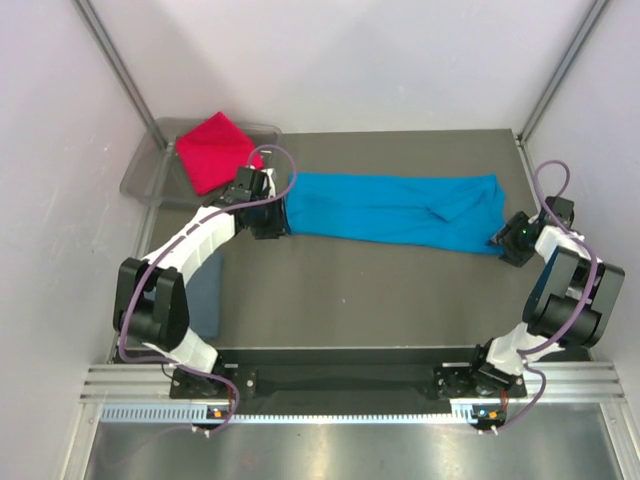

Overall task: Fold and stack the t-shirts
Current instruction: Fold the tshirt

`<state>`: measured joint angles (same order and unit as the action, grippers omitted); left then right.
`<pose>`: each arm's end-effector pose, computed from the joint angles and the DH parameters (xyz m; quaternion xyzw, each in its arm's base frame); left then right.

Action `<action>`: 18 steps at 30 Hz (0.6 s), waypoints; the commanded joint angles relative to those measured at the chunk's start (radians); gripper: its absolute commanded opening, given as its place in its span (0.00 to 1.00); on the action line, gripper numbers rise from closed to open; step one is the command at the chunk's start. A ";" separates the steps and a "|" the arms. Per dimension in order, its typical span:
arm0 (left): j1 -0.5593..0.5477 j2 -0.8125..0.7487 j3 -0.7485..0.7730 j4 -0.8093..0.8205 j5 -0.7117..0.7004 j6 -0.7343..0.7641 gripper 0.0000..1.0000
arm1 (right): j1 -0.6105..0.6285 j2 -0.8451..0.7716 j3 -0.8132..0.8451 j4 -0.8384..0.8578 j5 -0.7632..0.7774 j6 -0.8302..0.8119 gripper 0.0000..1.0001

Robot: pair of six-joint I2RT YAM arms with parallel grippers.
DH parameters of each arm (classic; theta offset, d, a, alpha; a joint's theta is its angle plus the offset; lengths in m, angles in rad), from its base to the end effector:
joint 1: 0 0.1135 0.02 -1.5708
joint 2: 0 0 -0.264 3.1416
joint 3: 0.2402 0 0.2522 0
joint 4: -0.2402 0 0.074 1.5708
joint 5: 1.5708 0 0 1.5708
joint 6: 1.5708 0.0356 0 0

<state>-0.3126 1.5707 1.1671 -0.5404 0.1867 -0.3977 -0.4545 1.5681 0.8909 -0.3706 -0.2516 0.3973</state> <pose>0.3146 -0.1086 0.2482 -0.0116 0.9475 -0.1899 0.2570 0.2752 -0.1246 0.1768 0.3664 0.8862 0.1138 0.2598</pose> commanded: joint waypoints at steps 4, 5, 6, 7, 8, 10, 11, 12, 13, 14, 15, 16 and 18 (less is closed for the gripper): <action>0.012 -0.058 -0.012 -0.020 -0.001 0.020 0.44 | -0.003 0.047 0.006 0.133 -0.005 0.044 0.52; 0.013 -0.060 -0.012 -0.021 -0.003 0.022 0.44 | -0.003 0.050 0.006 0.143 0.000 0.051 0.52; 0.017 -0.061 -0.012 -0.023 -0.006 0.022 0.44 | -0.004 0.056 0.009 0.147 0.002 0.054 0.51; 0.018 -0.063 -0.012 -0.027 -0.007 0.022 0.44 | -0.004 0.072 0.014 0.147 0.009 0.057 0.50; 0.021 -0.063 -0.012 -0.029 -0.009 0.022 0.44 | -0.004 0.078 0.014 0.145 0.014 0.063 0.49; 0.027 -0.067 -0.012 -0.032 -0.016 0.017 0.44 | -0.004 0.092 0.016 0.147 0.031 0.066 0.46; 0.032 -0.069 -0.012 -0.033 -0.015 0.016 0.44 | -0.004 0.096 0.017 0.151 0.037 0.064 0.43; 0.033 -0.072 -0.012 -0.035 -0.018 0.016 0.44 | -0.004 0.099 0.020 0.151 0.046 0.061 0.33; 0.035 -0.077 -0.014 -0.035 -0.020 0.014 0.44 | -0.004 0.104 0.025 0.150 0.064 0.063 0.28; 0.036 -0.078 -0.012 -0.039 -0.023 0.010 0.44 | -0.006 0.107 0.029 0.142 0.071 0.060 0.22; 0.041 -0.080 -0.012 -0.041 -0.024 0.008 0.44 | -0.007 0.110 0.036 0.131 0.078 0.052 0.08; 0.043 -0.083 -0.014 -0.043 -0.027 0.000 0.44 | -0.009 0.112 0.046 0.102 0.110 0.052 0.01; 0.050 -0.090 -0.015 -0.046 -0.027 -0.006 0.44 | -0.010 0.101 0.051 0.076 0.158 0.049 0.00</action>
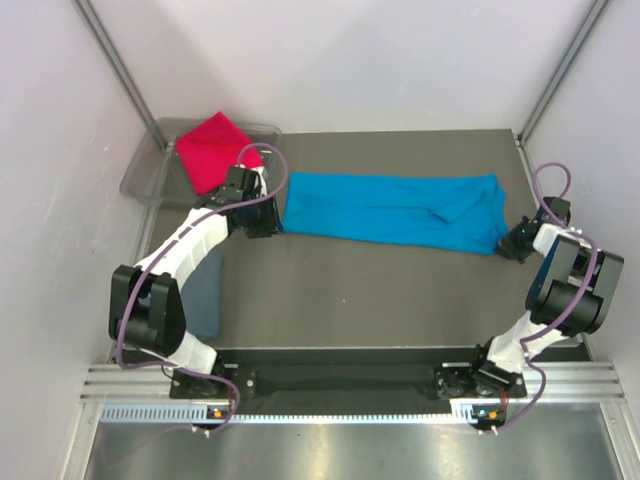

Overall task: Fold and stack the t-shirts
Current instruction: Fold the tshirt

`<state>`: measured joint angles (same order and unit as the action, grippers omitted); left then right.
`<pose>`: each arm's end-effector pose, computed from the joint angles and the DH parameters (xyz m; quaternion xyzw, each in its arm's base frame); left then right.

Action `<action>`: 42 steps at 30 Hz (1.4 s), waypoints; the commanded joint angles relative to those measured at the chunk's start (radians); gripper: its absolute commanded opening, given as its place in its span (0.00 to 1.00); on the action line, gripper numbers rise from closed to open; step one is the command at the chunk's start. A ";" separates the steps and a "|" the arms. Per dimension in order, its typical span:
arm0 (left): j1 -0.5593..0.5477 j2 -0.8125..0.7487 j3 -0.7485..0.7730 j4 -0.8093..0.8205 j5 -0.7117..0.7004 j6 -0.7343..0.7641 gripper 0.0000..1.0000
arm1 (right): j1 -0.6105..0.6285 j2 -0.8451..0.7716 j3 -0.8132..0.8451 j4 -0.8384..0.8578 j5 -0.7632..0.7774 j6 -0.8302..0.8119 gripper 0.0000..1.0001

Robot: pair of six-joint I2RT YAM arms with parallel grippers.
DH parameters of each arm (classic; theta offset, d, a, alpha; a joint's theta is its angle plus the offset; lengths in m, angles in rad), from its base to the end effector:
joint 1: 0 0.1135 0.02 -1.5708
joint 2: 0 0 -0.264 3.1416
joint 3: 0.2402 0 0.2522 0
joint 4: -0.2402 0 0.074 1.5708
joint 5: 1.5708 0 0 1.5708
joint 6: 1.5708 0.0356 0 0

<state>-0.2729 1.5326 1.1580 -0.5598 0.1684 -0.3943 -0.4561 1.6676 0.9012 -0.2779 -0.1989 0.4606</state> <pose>0.3111 -0.0933 0.2558 -0.0311 0.9463 -0.1776 0.2684 0.2889 -0.1339 0.1554 0.4020 0.8730 0.0964 0.2587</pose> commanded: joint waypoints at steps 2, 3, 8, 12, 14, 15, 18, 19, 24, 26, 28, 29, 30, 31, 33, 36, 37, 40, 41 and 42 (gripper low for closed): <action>0.015 -0.058 -0.014 -0.022 -0.001 -0.017 0.43 | -0.012 -0.012 0.041 -0.059 0.170 -0.022 0.00; 0.017 -0.066 -0.014 -0.019 0.002 -0.020 0.42 | -0.013 -0.029 0.041 -0.075 0.193 -0.023 0.00; 0.017 -0.078 -0.044 0.000 0.031 -0.054 0.41 | -0.041 -0.072 0.034 -0.191 0.381 -0.054 0.00; 0.017 -0.097 -0.075 0.020 0.072 -0.066 0.42 | -0.073 -0.101 0.028 -0.227 0.434 -0.085 0.00; 0.017 -0.092 -0.083 0.040 0.107 -0.058 0.44 | -0.073 -0.106 0.034 -0.227 0.418 -0.095 0.00; 0.017 -0.079 -0.083 0.044 0.120 -0.058 0.45 | -0.073 -0.108 0.041 -0.230 0.405 -0.102 0.09; 0.011 -0.036 -0.075 0.107 0.192 -0.055 0.46 | -0.043 -0.105 0.097 -0.256 0.366 -0.126 0.40; 0.005 -0.019 -0.052 0.118 0.206 -0.054 0.46 | -0.027 -0.104 0.134 -0.277 0.362 -0.131 0.46; -0.054 0.142 0.064 0.118 0.134 -0.038 0.44 | 0.083 -0.138 0.241 -0.329 0.383 -0.146 0.64; -0.071 0.188 0.110 0.133 0.094 -0.026 0.43 | 0.118 -0.147 0.294 -0.354 0.381 -0.154 0.64; -0.072 0.259 0.162 0.147 0.085 -0.017 0.41 | 0.131 -0.166 0.329 -0.366 0.353 -0.158 0.65; -0.072 0.282 0.183 0.147 0.074 -0.011 0.41 | 0.140 -0.172 0.338 -0.369 0.343 -0.158 0.65; -0.072 0.323 0.201 0.146 0.071 -0.005 0.41 | 0.142 -0.183 0.344 -0.374 0.337 -0.161 0.66; -0.071 0.340 0.233 0.143 0.071 0.008 0.41 | 0.143 -0.187 0.352 -0.386 0.332 -0.160 0.66; -0.071 0.379 0.261 0.138 0.063 0.023 0.43 | 0.145 -0.201 0.347 -0.394 0.323 -0.161 0.66; -0.069 0.431 0.301 0.135 0.078 0.037 0.44 | 0.145 -0.221 0.323 -0.383 0.299 -0.165 0.67; -0.068 0.443 0.322 0.120 0.082 0.038 0.44 | 0.145 -0.226 0.318 -0.379 0.294 -0.166 0.67; -0.061 0.483 0.335 0.124 0.118 0.038 0.44 | 0.145 -0.233 0.312 -0.371 0.280 -0.168 0.67; -0.060 0.492 0.335 0.127 0.126 0.037 0.44 | 0.145 -0.232 0.314 -0.369 0.277 -0.168 0.67; -0.060 0.497 0.332 0.132 0.141 0.032 0.44 | 0.143 -0.232 0.317 -0.369 0.273 -0.169 0.68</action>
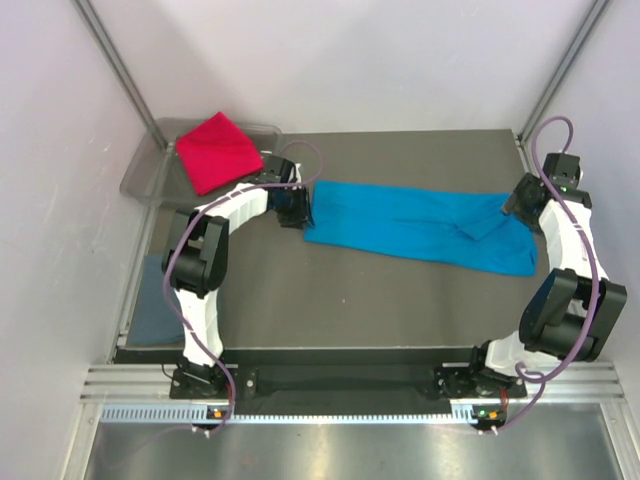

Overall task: Fold and stack the t-shirts
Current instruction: Fold the tshirt

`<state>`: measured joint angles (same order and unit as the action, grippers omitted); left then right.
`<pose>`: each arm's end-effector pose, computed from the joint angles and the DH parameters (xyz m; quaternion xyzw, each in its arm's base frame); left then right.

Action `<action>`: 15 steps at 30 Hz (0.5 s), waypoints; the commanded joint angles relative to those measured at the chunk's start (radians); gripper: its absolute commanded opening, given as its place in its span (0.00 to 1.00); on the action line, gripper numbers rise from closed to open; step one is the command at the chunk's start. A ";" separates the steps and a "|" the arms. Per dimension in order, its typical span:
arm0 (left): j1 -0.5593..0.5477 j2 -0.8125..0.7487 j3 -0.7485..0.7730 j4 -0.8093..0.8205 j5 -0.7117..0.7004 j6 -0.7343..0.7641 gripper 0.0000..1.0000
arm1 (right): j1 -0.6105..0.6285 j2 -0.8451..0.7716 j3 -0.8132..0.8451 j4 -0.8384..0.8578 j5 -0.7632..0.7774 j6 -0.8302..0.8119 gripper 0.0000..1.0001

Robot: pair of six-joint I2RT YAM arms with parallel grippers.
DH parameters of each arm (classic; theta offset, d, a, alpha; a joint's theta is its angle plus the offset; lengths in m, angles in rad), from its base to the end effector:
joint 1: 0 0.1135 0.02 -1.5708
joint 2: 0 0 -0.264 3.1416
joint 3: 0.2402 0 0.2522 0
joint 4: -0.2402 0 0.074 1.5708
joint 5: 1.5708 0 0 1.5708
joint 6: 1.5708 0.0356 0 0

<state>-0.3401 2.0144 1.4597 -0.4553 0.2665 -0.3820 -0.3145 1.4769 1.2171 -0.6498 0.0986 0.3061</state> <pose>0.4030 -0.1525 0.1822 0.0168 0.9530 -0.2163 0.2115 0.2981 -0.1007 0.2850 0.3037 0.8947 -0.0480 0.3240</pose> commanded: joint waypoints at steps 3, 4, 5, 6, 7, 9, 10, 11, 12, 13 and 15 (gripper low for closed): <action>0.007 0.018 0.010 0.062 0.065 0.017 0.43 | 0.003 -0.035 0.002 0.007 -0.040 -0.013 0.68; 0.009 0.026 0.010 0.066 0.068 0.015 0.43 | 0.003 -0.030 0.002 0.007 -0.045 -0.013 0.67; 0.009 0.027 0.010 0.066 0.068 0.015 0.42 | 0.002 -0.027 -0.001 0.012 -0.048 -0.013 0.67; 0.009 0.026 0.004 0.070 0.069 0.015 0.39 | 0.003 -0.027 -0.004 0.013 -0.051 -0.010 0.68; 0.009 0.021 0.001 0.075 0.069 0.015 0.38 | 0.003 -0.026 -0.004 0.016 -0.054 -0.010 0.67; 0.007 0.014 -0.007 0.084 0.068 0.011 0.36 | 0.003 -0.020 -0.004 0.019 -0.059 -0.007 0.67; 0.009 0.012 -0.009 0.087 0.074 0.009 0.36 | 0.002 -0.015 -0.004 0.018 -0.062 -0.005 0.67; 0.007 0.014 -0.010 0.087 0.077 0.009 0.35 | 0.003 -0.010 -0.002 0.019 -0.066 -0.005 0.67; 0.009 0.015 -0.010 0.084 0.079 0.009 0.35 | 0.003 -0.009 -0.002 0.019 -0.071 -0.004 0.68; 0.009 0.020 -0.010 0.084 0.080 0.009 0.34 | 0.003 -0.009 0.001 0.021 -0.069 -0.004 0.67; 0.009 0.026 -0.009 0.081 0.091 0.006 0.33 | 0.003 -0.006 0.007 0.018 -0.073 -0.005 0.67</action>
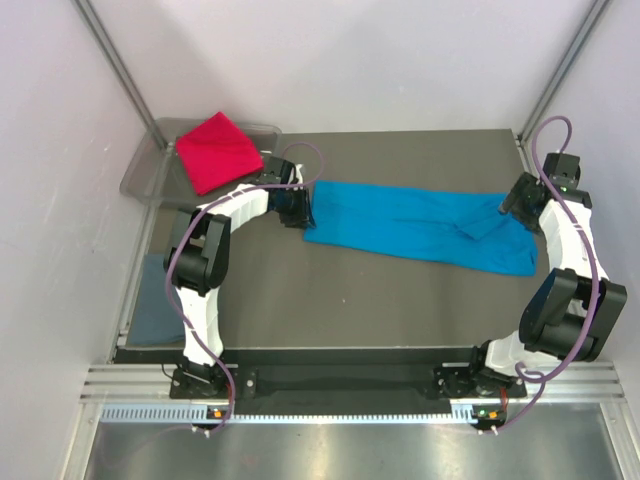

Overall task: Fold and stack the t-shirts
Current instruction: Fold the tshirt

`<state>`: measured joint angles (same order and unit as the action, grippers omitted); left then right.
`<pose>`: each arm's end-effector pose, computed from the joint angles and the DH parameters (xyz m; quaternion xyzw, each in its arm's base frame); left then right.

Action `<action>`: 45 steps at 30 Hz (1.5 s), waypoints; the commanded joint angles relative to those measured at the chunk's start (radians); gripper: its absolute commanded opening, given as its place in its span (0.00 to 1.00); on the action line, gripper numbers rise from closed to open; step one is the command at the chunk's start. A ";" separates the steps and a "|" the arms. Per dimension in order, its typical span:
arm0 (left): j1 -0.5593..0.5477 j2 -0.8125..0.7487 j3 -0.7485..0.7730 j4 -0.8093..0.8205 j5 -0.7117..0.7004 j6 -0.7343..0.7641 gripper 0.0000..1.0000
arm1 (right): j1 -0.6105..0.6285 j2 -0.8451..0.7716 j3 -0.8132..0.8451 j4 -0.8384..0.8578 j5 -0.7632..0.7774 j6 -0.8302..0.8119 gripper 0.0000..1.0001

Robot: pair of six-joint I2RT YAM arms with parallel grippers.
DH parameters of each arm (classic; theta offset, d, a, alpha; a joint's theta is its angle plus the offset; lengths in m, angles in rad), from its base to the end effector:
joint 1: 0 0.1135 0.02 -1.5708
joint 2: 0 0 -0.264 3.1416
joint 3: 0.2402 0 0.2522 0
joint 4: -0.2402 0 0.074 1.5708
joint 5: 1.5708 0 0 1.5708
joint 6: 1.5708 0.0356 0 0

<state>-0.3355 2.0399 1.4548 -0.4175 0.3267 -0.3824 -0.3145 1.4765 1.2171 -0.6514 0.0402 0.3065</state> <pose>0.4067 -0.1539 0.1729 0.0234 0.9479 -0.2433 0.2041 0.2986 -0.0986 0.2849 0.2952 0.8986 -0.0203 0.3239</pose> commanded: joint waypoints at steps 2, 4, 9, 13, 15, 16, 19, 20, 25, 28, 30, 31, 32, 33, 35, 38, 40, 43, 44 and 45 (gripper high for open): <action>0.003 0.006 -0.001 0.033 0.022 0.007 0.34 | 0.003 -0.004 0.015 0.018 -0.013 -0.007 0.67; 0.004 0.011 0.001 0.029 0.021 0.010 0.34 | 0.002 -0.002 0.018 0.016 -0.013 -0.006 0.68; 0.004 0.011 0.004 0.022 0.029 0.010 0.16 | 0.003 -0.002 0.007 0.021 -0.022 -0.006 0.68; 0.004 0.010 0.012 -0.044 -0.012 0.002 0.00 | 0.002 -0.005 -0.002 0.022 -0.020 -0.006 0.68; 0.004 -0.004 -0.010 -0.064 -0.029 -0.006 0.00 | 0.003 -0.005 -0.004 0.022 -0.019 -0.006 0.68; 0.004 -0.023 -0.017 -0.073 -0.056 -0.010 0.00 | 0.003 -0.005 -0.004 0.022 -0.019 -0.006 0.68; 0.004 -0.050 -0.050 -0.083 -0.081 -0.019 0.00 | 0.002 -0.007 -0.008 0.024 -0.022 -0.003 0.68; 0.004 -0.053 -0.056 -0.090 -0.086 -0.023 0.00 | 0.002 -0.005 -0.011 0.025 -0.025 -0.003 0.68; 0.004 -0.060 -0.060 -0.099 -0.097 -0.019 0.00 | 0.003 -0.002 -0.024 0.024 -0.025 -0.003 0.68; 0.004 -0.078 -0.073 -0.086 -0.092 -0.021 0.00 | 0.003 -0.001 -0.033 0.026 -0.029 -0.003 0.69; 0.004 -0.087 -0.068 -0.087 -0.094 -0.012 0.02 | 0.003 0.004 -0.041 0.029 -0.028 0.000 0.69; 0.004 -0.090 -0.062 -0.090 -0.095 -0.009 0.05 | 0.003 0.008 -0.041 0.029 -0.026 0.002 0.69; 0.004 -0.096 -0.045 -0.096 -0.097 0.000 0.12 | 0.002 0.011 -0.041 0.036 -0.028 0.014 0.69; 0.003 -0.110 -0.033 -0.101 -0.107 -0.001 0.16 | 0.000 0.019 -0.041 0.041 -0.036 0.026 0.69; 0.003 -0.127 0.005 -0.109 -0.103 0.008 0.24 | -0.009 0.056 -0.034 0.055 -0.081 0.069 0.69; -0.003 -0.141 0.068 -0.096 -0.077 0.011 0.32 | -0.009 0.123 -0.018 0.074 -0.146 0.112 0.69; -0.005 -0.113 0.108 -0.096 -0.023 0.007 0.34 | -0.011 0.174 -0.004 0.079 -0.160 0.128 0.69; -0.013 -0.061 0.160 -0.040 0.055 -0.015 0.36 | -0.015 0.240 0.036 0.090 -0.186 0.131 0.70; -0.016 -0.046 0.180 -0.026 0.076 -0.026 0.36 | -0.015 0.257 0.044 0.090 -0.215 0.138 0.69; -0.016 -0.012 0.190 -0.001 0.103 -0.038 0.35 | -0.018 0.286 0.051 0.090 -0.229 0.143 0.68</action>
<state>-0.3405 1.9831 1.5913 -0.4965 0.3244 -0.3969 -0.3241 1.7233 1.1957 -0.6018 -0.1181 0.4152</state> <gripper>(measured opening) 0.356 0.685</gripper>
